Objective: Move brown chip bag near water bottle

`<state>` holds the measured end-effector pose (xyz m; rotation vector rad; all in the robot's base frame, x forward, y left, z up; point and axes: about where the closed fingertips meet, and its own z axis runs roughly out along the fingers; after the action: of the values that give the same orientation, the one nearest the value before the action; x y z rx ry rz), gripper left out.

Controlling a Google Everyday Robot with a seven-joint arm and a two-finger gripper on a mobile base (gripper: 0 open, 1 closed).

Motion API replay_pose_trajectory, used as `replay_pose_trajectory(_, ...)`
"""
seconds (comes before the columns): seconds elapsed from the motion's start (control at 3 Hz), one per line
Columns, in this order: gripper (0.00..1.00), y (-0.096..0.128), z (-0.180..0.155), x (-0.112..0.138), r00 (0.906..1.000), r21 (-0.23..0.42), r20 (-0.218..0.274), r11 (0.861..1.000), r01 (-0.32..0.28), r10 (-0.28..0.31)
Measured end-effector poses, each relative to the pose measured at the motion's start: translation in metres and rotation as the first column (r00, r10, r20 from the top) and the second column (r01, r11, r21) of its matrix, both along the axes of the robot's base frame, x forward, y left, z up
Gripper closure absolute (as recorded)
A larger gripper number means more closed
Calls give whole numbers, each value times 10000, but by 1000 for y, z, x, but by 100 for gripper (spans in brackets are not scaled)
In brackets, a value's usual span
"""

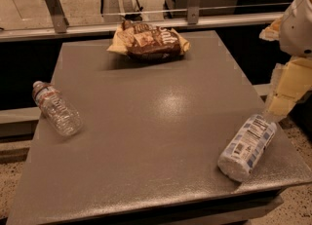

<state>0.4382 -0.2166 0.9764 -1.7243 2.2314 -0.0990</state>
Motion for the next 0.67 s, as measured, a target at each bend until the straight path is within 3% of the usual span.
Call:
replay_pose_trajectory(0.33,0,1,0,6,9998,61,213,10000,-36,35)
replay_pose_trajectory(0.67,0,13,-6,45,9968,548,759,9981,-275,233)
